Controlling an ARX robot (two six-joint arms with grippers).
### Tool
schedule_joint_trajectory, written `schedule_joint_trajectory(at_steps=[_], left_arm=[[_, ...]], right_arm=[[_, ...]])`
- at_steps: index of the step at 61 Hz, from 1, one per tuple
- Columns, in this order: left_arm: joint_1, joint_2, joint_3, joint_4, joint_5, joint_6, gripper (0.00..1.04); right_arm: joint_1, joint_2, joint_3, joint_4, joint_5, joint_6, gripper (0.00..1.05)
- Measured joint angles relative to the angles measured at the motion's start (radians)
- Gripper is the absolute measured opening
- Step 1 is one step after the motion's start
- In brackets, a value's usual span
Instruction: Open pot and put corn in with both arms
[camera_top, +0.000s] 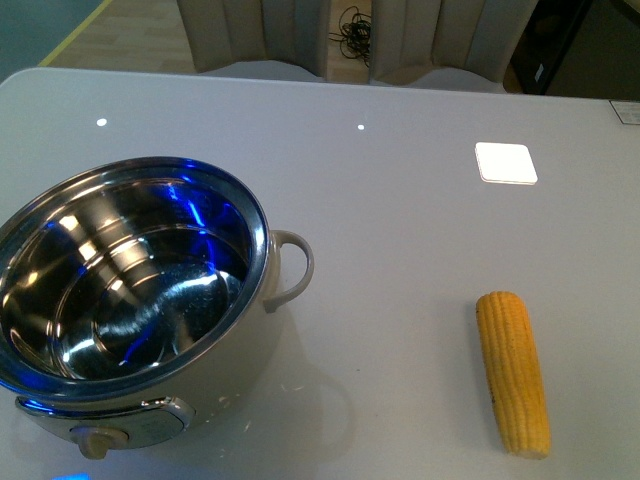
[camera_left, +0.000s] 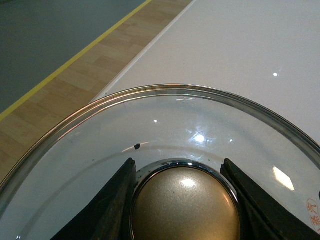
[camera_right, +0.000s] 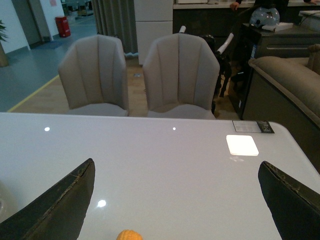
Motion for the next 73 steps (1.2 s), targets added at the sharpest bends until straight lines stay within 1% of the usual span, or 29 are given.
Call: schedule_joint_trajectory(at_steps=[28,73], left_arm=[[-0.002,0.103,0.05,0.018,0.006,-0.013,0.44],[0.002,0.122,0.053,0.039,0.006,-0.012,0.44]], right_arm=[[0.0,0.0,0.0,0.0,0.0,0.0,0.96],[0.0,0.0,0.0,0.0,0.0,0.0,0.96]])
